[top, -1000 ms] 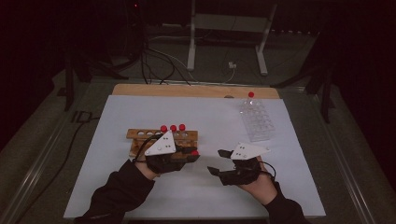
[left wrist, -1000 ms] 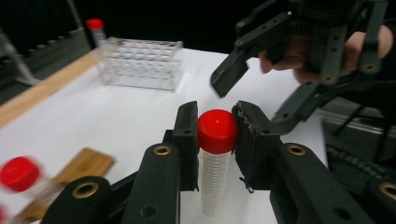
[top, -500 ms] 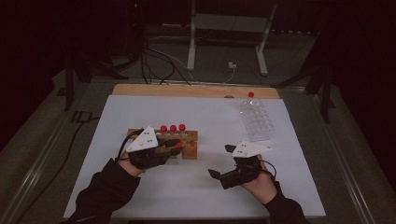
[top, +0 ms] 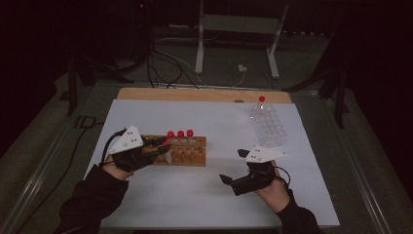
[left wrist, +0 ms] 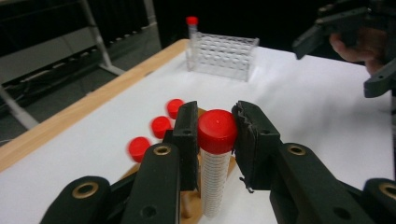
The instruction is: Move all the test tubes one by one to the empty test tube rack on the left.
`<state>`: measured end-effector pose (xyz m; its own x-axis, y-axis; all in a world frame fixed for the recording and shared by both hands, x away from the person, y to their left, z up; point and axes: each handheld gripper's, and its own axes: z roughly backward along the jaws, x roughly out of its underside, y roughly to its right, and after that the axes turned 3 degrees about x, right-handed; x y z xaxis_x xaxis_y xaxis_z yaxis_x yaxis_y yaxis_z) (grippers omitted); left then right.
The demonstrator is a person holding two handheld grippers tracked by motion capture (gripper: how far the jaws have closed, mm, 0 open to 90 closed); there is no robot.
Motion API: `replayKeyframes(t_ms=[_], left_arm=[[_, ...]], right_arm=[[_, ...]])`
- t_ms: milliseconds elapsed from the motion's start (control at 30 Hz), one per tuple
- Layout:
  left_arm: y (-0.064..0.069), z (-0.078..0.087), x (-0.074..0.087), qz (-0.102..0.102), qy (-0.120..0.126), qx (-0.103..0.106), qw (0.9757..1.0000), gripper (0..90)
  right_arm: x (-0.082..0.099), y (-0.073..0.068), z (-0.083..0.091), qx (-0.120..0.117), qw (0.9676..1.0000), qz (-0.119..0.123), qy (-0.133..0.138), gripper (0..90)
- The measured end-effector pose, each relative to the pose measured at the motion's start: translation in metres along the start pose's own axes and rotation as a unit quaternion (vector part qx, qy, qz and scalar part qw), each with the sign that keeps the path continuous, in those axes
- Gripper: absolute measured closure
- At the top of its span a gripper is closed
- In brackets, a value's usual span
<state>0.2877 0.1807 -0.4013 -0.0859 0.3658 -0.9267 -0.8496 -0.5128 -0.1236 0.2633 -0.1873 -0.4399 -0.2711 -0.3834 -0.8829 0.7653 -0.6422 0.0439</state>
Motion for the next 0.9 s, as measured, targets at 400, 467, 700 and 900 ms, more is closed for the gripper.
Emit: replayKeyframes(t_ms=[400,467,700,900], left_arm=[[-0.025,0.008,-0.007,0.019,0.022,-0.047,0.9985,72.2],[-0.028,0.008,-0.009,0.021,0.024,-0.052,0.9982,72.2],[-0.039,0.002,-0.010,0.039,0.049,-0.075,0.9952,72.1],[-0.044,-0.010,-0.001,0.048,0.049,-0.085,0.9940,72.1]], right_arm=[[0.000,0.000,0.001,-0.001,1.0000,0.007,0.002,0.0],[0.000,0.000,0.002,0.000,1.0000,0.005,0.003,0.0],[0.000,0.001,0.002,-0.002,1.0000,0.004,0.005,0.0],[0.000,0.002,0.003,-0.001,1.0000,0.004,0.008,0.0]])
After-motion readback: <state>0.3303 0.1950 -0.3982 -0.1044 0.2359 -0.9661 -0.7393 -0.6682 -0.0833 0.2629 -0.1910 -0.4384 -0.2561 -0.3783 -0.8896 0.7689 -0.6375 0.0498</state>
